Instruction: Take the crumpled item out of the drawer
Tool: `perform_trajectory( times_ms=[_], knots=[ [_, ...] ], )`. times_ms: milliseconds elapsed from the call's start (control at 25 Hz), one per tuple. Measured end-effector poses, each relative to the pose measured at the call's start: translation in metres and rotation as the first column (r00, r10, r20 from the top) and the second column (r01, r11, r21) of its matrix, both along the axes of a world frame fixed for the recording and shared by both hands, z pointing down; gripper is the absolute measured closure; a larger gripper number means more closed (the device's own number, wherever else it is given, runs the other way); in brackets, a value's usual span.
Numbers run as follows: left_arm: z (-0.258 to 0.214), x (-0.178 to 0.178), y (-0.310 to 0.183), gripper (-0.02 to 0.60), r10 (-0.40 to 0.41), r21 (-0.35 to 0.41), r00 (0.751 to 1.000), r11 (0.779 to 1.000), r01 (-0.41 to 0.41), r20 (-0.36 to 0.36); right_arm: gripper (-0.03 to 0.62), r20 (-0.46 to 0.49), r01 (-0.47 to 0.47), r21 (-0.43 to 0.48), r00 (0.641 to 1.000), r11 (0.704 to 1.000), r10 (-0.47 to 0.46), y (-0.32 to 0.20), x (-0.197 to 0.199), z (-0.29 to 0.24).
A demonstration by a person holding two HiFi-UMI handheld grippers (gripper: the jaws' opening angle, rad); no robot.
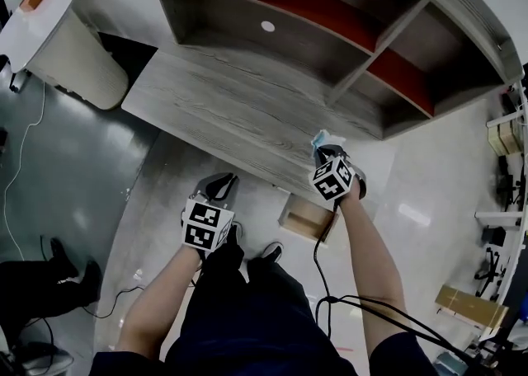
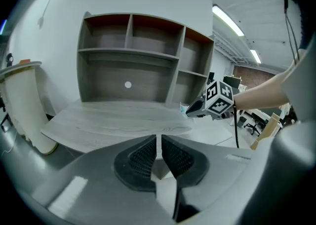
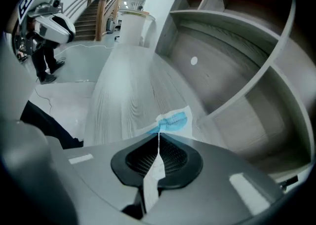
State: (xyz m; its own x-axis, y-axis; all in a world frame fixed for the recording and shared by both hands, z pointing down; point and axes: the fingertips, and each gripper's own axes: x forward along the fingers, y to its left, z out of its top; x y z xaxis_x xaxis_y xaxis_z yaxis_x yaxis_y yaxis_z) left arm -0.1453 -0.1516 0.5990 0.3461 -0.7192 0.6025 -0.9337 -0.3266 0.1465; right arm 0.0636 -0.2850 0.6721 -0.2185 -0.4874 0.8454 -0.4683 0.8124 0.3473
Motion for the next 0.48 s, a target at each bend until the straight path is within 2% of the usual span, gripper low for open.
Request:
perform_trajectory(
  times_ms=[200,480],
  knots=[
    [0.011,-0.02,0.009,0.548,-0.056,-0.049,0.998,0.997,0.055,-0.023,0.577,-0.048,0.013,-0.025,0.999,1.0,-0.014,-0.027,-0.003,0.02],
    [0.016,-0.039,0.019,0.546,-0.097,-0.064,0.995,0.993,0.095,-0.028,0.569,-0.121,0.049,-0.016,0.991,0.999,-0.05,-0.042,-0.009,0.046]
  ],
)
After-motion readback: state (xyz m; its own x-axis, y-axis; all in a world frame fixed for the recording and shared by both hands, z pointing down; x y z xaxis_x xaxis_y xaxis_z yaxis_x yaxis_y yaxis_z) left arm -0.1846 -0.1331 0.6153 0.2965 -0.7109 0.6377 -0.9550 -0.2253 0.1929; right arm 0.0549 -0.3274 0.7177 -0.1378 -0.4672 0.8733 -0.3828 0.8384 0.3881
